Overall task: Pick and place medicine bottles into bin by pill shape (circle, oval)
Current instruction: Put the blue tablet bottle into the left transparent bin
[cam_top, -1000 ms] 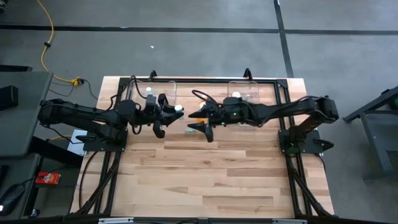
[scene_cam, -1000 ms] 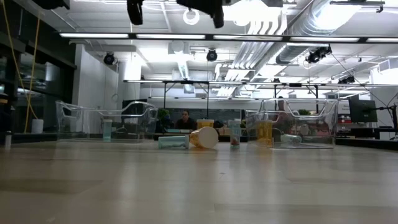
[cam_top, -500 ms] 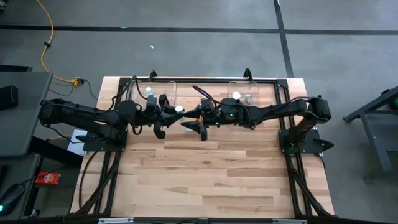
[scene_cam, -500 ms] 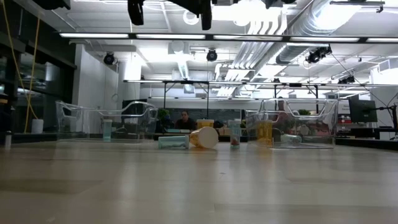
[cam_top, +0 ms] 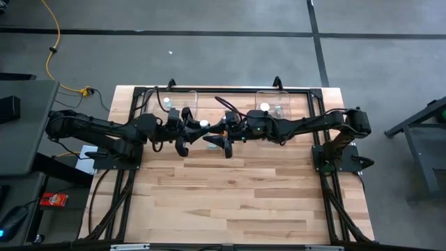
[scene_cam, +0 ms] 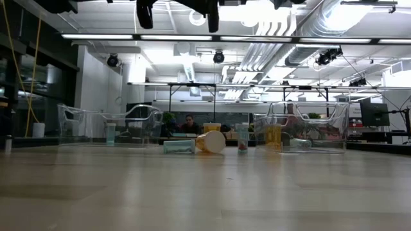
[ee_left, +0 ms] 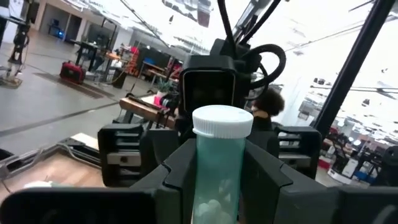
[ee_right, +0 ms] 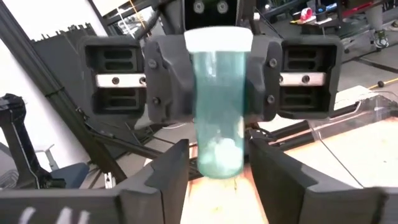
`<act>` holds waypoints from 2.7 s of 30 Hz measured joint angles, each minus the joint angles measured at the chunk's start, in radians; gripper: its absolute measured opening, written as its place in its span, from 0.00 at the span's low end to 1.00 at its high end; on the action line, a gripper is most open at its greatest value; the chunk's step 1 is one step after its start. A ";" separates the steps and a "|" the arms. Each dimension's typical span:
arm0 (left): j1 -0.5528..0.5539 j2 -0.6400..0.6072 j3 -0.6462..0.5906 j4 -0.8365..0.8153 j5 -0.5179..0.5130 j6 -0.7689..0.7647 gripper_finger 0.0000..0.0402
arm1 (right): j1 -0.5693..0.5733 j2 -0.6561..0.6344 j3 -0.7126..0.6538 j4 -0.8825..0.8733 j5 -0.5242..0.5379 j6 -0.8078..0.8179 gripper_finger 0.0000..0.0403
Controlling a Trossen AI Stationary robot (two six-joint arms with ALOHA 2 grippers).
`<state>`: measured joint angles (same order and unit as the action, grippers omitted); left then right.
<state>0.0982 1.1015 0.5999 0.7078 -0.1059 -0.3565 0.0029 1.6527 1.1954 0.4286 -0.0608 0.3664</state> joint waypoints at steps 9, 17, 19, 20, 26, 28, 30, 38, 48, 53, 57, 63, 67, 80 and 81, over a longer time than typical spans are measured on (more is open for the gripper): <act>0.000 0.000 0.000 -0.016 0.023 -0.008 0.22 | 0.000 0.000 0.000 0.010 -0.005 -0.006 0.30; 0.000 0.000 0.000 -0.016 0.024 -0.008 0.22 | 0.000 0.000 0.000 0.015 -0.015 -0.008 0.22; 0.000 0.000 0.000 -0.016 0.024 -0.008 0.22 | 0.000 0.000 0.000 0.015 -0.015 -0.008 0.20; 0.000 0.000 0.000 -0.016 0.023 -0.008 0.22 | 0.000 0.000 0.000 0.015 -0.015 -0.008 0.20; 0.000 0.000 0.000 -0.016 0.019 -0.009 0.22 | 0.000 0.000 0.000 0.015 -0.015 -0.008 0.20; 0.000 0.000 0.000 -0.016 0.019 -0.010 0.22 | 0.000 0.000 0.000 0.015 -0.015 -0.008 0.20; 0.000 0.000 0.000 -0.016 0.023 -0.010 0.23 | 0.000 0.000 0.000 0.015 -0.015 -0.009 0.20; 0.000 -0.035 0.000 -0.091 0.096 -0.009 0.38 | -0.013 -0.017 0.000 -0.008 -0.031 -0.042 0.20; -0.001 -0.180 0.015 -0.315 0.125 0.017 0.50 | -0.014 -0.060 0.002 -0.210 -0.050 -0.115 0.20; -0.001 -0.139 0.119 -0.588 0.124 0.084 0.52 | 0.008 -0.049 0.002 -0.351 -0.057 -0.149 0.20; -0.001 -0.069 0.171 -0.644 0.123 0.114 0.53 | 0.013 -0.048 0.002 -0.416 -0.045 -0.166 0.20; -0.001 0.025 0.210 -0.658 0.128 0.130 0.57 | 0.019 -0.046 0.002 -0.476 -0.044 -0.174 0.20; -0.001 0.059 0.213 -0.665 0.128 0.140 0.58 | 0.018 -0.046 0.002 -0.474 -0.050 -0.176 0.20; -0.001 0.068 0.213 -0.660 0.128 0.143 0.55 | 0.020 -0.046 0.002 -0.492 -0.071 -0.195 0.20; -0.001 0.068 0.213 -0.660 0.128 0.145 0.54 | 0.020 -0.046 0.002 -0.492 -0.070 -0.196 0.20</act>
<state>0.0975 1.1698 0.8131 0.0480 0.0223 -0.2115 0.0227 1.6066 1.1969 -0.0636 -0.1310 0.1708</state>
